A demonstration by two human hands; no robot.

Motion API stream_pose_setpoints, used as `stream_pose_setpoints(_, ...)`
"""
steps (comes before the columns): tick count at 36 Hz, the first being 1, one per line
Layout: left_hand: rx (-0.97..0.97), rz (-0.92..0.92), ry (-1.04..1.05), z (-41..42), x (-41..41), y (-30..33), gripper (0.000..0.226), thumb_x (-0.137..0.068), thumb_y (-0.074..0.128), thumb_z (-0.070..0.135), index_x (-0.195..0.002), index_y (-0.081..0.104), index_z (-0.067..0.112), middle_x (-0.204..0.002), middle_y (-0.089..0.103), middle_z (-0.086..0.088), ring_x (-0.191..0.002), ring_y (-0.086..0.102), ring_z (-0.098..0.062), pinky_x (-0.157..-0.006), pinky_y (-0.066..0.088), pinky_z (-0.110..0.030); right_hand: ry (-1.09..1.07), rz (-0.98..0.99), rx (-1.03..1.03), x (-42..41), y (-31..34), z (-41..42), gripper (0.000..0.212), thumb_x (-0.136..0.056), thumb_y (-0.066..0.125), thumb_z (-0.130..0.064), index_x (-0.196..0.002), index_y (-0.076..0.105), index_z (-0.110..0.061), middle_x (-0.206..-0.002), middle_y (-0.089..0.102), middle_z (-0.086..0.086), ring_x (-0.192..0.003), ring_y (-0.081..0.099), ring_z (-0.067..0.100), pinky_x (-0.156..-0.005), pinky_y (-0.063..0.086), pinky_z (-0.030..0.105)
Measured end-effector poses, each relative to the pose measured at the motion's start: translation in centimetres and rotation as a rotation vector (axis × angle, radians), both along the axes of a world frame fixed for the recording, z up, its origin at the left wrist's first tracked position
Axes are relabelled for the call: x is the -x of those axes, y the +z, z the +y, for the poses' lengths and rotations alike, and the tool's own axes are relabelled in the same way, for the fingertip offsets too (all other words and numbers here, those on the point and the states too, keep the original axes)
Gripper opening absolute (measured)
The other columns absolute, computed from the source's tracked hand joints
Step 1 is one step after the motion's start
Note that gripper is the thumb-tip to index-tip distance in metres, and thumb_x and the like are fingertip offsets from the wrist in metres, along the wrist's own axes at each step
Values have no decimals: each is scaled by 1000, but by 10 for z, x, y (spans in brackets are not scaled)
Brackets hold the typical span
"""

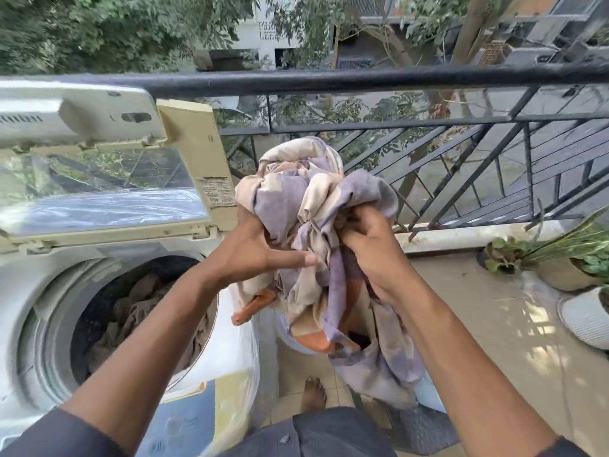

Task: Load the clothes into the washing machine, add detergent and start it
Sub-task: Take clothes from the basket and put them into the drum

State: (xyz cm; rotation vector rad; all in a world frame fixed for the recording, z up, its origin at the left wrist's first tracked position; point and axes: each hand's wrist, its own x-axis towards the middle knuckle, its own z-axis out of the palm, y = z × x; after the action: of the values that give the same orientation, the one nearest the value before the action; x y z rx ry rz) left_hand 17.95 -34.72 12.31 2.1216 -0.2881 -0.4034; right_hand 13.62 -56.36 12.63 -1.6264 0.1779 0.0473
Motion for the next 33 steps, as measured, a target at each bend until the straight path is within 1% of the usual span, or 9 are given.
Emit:
stream_pose_setpoints(3, 58, -76, -10, -6, -2, -4, 131, -48, 96, 76, -158, 41, 32, -159, 49, 5, -149, 45, -8, -124, 39, -40, 29, 18, -50, 0, 6, 3, 25, -95, 53, 7, -110, 69, -6, -103, 76, 16, -96, 68, 15, -91, 53, 36)
stream_pose_setpoints(7, -23, -189, 192, -20, 4, -8, 141, -36, 87, 91, -156, 38, 35, -153, 50, 5, -144, 49, -13, -121, 43, -40, 89, 55, -167, 2, 19, 12, 11, -96, 58, -11, -95, 69, -13, -84, 70, 3, -87, 65, 13, -80, 51, 35)
stream_pose_setpoints(9, -57, -217, 321, -27, 8, -5, 148, -32, 83, 95, -153, 36, 25, -145, 51, 2, -136, 55, -16, -113, 50, -41, 111, 72, -206, 1, 22, 15, 10, -87, 59, -23, -87, 64, -14, -77, 64, 1, -79, 59, 11, -75, 48, 33)
stream_pose_setpoints(12, -115, -234, 420, -34, 9, -1, 143, -31, 79, 98, -145, 39, 20, -133, 54, 1, -122, 62, -22, -100, 57, -44, 145, 84, -173, -1, 25, 15, 17, -91, 56, -29, -94, 64, -15, -91, 64, 10, -91, 59, 21, -85, 49, 45)
stream_pose_setpoints(17, -161, -211, 464, -34, 3, -2, 125, -40, 84, 77, -139, 40, 15, -124, 57, -1, -112, 65, -28, -91, 58, -47, 192, 110, -170, 1, 28, 5, 32, -97, 51, -27, -106, 61, 2, -103, 66, 19, -95, 65, 19, -78, 53, 27)
stream_pose_setpoints(20, -158, -230, 463, -32, -1, 0, 119, -43, 85, 75, -140, 45, 18, -125, 58, 1, -114, 65, -29, -93, 57, -45, 224, 45, -42, 0, 27, -2, 50, -91, 51, -32, -111, 59, 13, -103, 67, 17, -101, 58, 15, -87, 46, 30)
stream_pose_setpoints(25, -111, -256, 486, -34, 0, 1, 109, -50, 87, 66, -141, 45, 23, -129, 57, 1, -117, 63, -28, -92, 54, -40, 266, -20, 35, 4, 26, -6, 22, -99, 53, -24, -109, 72, -21, -112, 73, -8, -109, 63, 3, -101, 49, 27)
stream_pose_setpoints(30, -101, -269, 534, -35, -2, 0, 100, -55, 91, 61, -137, 49, 24, -125, 63, 3, -111, 64, -22, -85, 48, -34, 58, -160, 117, 14, 9, -15, 17, -99, 63, -13, -114, 72, -12, -111, 77, 3, -107, 72, 25, -97, 57, 40)
stream_pose_setpoints(33, -93, -258, 619, -32, -1, 1, 102, -53, 83, 72, -137, 51, 24, -126, 65, 3, -115, 66, -24, -87, 54, -39, -108, -179, 276, 26, -9, -34, 24, -97, 65, -20, -120, 71, -24, -114, 74, -5, -105, 70, 16, -94, 58, 40)
